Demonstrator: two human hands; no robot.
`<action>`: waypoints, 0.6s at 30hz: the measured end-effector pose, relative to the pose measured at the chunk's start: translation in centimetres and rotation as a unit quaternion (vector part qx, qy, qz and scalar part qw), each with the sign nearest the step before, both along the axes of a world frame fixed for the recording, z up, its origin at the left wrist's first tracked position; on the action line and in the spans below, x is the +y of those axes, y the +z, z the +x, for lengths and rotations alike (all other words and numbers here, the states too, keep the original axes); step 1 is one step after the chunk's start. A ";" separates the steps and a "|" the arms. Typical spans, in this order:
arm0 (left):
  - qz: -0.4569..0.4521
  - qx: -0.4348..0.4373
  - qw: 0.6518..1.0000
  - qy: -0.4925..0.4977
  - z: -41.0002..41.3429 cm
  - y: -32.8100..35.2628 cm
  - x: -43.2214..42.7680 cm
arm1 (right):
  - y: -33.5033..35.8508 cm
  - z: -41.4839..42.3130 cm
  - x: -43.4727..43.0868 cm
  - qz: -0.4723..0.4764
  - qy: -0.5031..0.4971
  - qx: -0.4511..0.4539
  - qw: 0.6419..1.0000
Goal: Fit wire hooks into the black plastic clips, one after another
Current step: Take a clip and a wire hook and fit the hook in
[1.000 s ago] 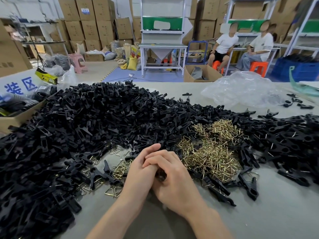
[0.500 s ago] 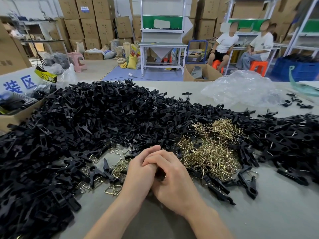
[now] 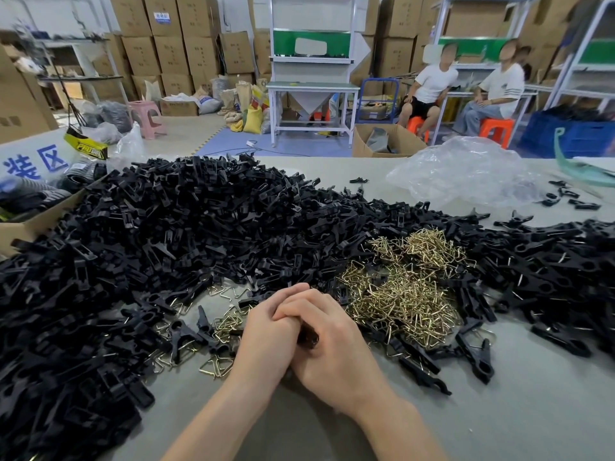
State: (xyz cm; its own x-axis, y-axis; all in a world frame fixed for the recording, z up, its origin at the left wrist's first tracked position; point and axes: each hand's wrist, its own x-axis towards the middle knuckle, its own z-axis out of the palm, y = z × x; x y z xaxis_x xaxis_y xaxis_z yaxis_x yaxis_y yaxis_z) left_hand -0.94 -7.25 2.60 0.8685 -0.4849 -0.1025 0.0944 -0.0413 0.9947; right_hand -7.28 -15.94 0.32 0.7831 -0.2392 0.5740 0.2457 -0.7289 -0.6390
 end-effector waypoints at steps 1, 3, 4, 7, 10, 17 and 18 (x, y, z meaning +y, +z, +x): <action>0.001 0.000 1.000 0.002 0.0 0.0 0.0 | 0.0 0.0 0.0 0.001 0.001 -0.001 1.000; 0.003 0.001 1.000 0.004 -0.1 0.0 0.0 | -0.1 0.0 0.0 0.003 0.004 -0.002 1.000; 0.005 0.001 1.000 0.005 -0.1 0.0 0.0 | -0.1 0.0 0.0 0.004 0.005 -0.001 1.000; 0.010 -0.003 1.000 0.011 -0.1 -0.1 0.0 | -0.1 0.0 0.0 0.009 0.011 0.002 1.000; 0.011 0.001 1.000 0.016 -0.1 -0.2 0.1 | 0.0 -0.1 0.1 0.007 0.014 0.006 1.000; 0.020 -0.001 0.999 0.027 0.0 -0.5 0.1 | 0.2 -0.1 0.2 0.001 0.017 0.004 1.000; 0.015 0.000 0.999 0.033 0.0 -0.6 0.1 | 0.2 -0.1 0.2 -0.002 0.016 0.004 1.000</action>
